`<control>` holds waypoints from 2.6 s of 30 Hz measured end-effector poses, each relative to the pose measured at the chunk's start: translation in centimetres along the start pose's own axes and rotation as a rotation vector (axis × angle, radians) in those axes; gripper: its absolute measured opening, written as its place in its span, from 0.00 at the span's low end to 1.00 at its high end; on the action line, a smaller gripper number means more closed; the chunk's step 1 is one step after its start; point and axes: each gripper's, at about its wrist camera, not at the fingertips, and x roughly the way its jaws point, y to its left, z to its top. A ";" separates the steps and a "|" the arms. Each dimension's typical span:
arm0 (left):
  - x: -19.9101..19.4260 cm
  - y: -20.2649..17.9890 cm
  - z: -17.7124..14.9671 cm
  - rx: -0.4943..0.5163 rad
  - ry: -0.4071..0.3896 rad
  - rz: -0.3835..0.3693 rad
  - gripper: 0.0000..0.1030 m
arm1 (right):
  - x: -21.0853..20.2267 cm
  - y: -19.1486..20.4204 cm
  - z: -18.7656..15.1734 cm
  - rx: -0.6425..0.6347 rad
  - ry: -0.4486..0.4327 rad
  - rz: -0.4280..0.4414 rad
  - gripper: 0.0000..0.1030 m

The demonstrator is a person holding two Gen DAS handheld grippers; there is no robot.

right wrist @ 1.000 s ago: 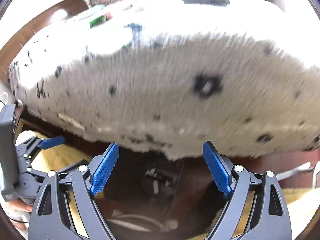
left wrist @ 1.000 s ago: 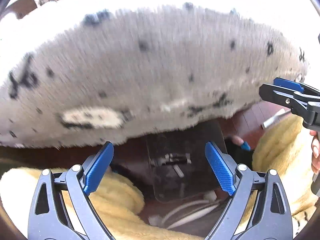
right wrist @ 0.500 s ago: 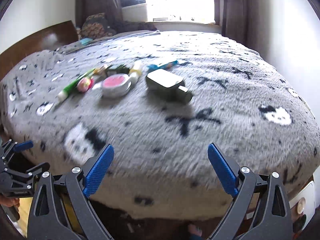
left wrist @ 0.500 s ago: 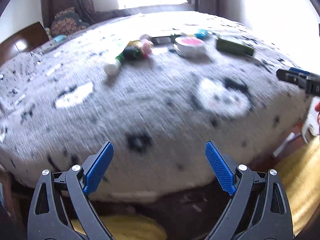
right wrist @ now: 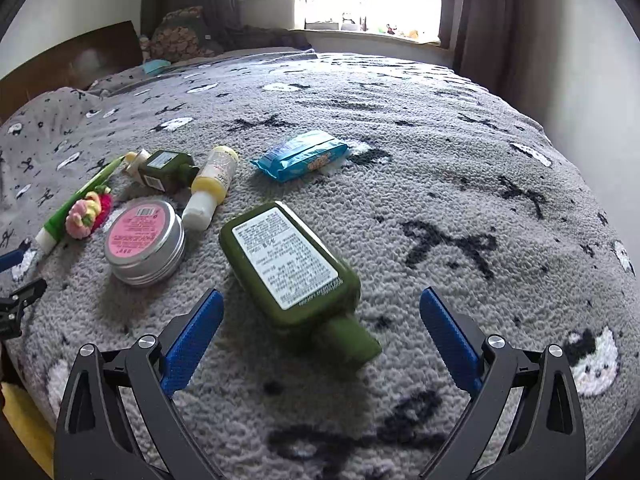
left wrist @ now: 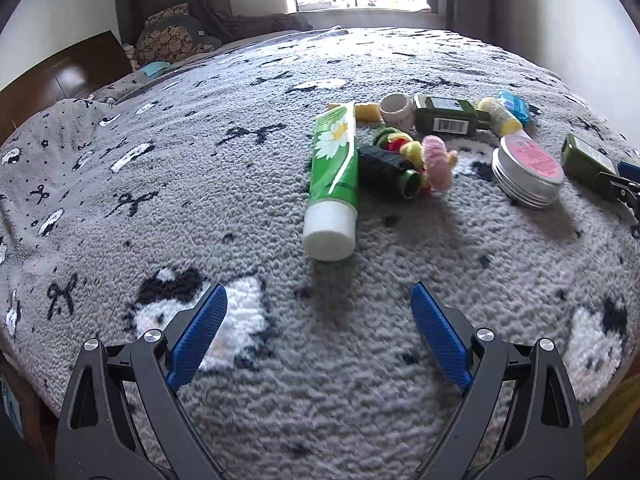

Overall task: Collect trash
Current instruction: 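Grasp the green tube with the left tool while the right tool grasps the green lotion bottle, then carry the green tube and lotion bottle down to the bin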

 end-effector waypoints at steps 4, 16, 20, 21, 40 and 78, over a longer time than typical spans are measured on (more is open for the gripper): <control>1.9 0.7 1.7 -0.038 -0.002 -0.013 0.86 | 1.4 0.3 1.5 -0.013 -0.002 -0.003 0.96; 5.2 0.6 5.3 -0.075 0.018 -0.097 0.55 | 3.8 1.8 2.1 -0.073 0.061 0.046 0.70; 4.9 0.5 5.3 -0.067 0.030 -0.120 0.29 | 3.4 2.0 1.7 -0.081 0.072 0.052 0.69; 4.8 0.6 5.2 -0.066 0.034 -0.122 0.29 | 3.2 1.9 1.6 -0.081 0.079 0.054 0.68; -2.7 -0.6 -3.3 -0.030 0.032 -0.186 0.27 | -3.9 2.9 -4.7 -0.155 0.095 0.067 0.55; -10.0 -10.2 -21.7 0.083 0.148 -0.392 0.25 | -11.1 9.0 -20.6 -0.083 0.144 0.238 0.54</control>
